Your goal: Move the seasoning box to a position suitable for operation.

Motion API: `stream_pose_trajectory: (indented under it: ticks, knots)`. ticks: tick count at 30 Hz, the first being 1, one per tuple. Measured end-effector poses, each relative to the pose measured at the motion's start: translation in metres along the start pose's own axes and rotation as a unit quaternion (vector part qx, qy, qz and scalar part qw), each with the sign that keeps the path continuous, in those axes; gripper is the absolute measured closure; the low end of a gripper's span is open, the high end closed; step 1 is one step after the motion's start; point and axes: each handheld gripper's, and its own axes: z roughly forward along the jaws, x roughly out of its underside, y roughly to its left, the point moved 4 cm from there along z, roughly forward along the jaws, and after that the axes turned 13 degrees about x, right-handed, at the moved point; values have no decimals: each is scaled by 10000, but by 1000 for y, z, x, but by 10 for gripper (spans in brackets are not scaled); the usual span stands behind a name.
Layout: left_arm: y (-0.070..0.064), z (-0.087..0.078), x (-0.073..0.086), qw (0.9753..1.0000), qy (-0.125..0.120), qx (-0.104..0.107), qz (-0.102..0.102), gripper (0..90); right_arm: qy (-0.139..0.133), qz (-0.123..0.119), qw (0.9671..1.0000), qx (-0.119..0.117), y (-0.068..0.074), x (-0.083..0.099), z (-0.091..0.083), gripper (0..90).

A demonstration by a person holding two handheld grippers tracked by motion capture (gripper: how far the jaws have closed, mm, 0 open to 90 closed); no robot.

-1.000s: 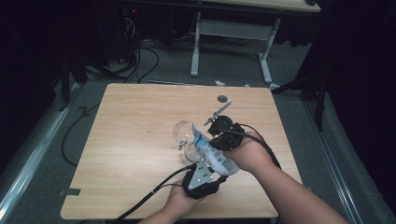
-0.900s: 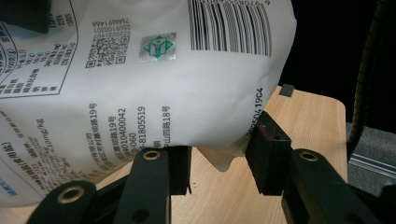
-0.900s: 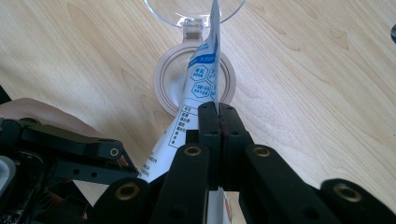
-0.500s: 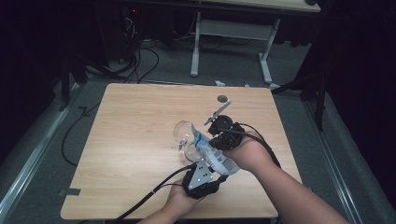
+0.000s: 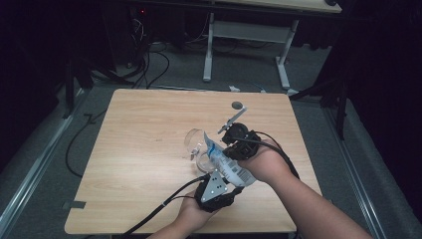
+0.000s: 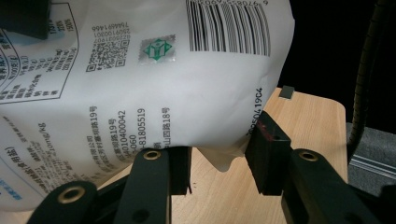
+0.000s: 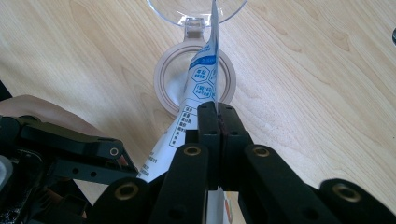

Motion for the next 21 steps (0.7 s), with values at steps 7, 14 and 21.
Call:
stream_pose_trajectory:
  ticks: [7, 14, 21]
  knots:
    - [1, 0, 0, 10000, -8, -14, -7, 642, 1, 15, 10000, -4, 0, -1, 1, 900]
    - [2, 0, 0, 10000, -19, -29, -20, 643, -4, -18, 10000, -6, 0, -3, 3, 900]
    - [3, -1, -1, 10000, -23, -44, -19, 643, -26, -14, 10000, -16, 1, -5, 4, 900]
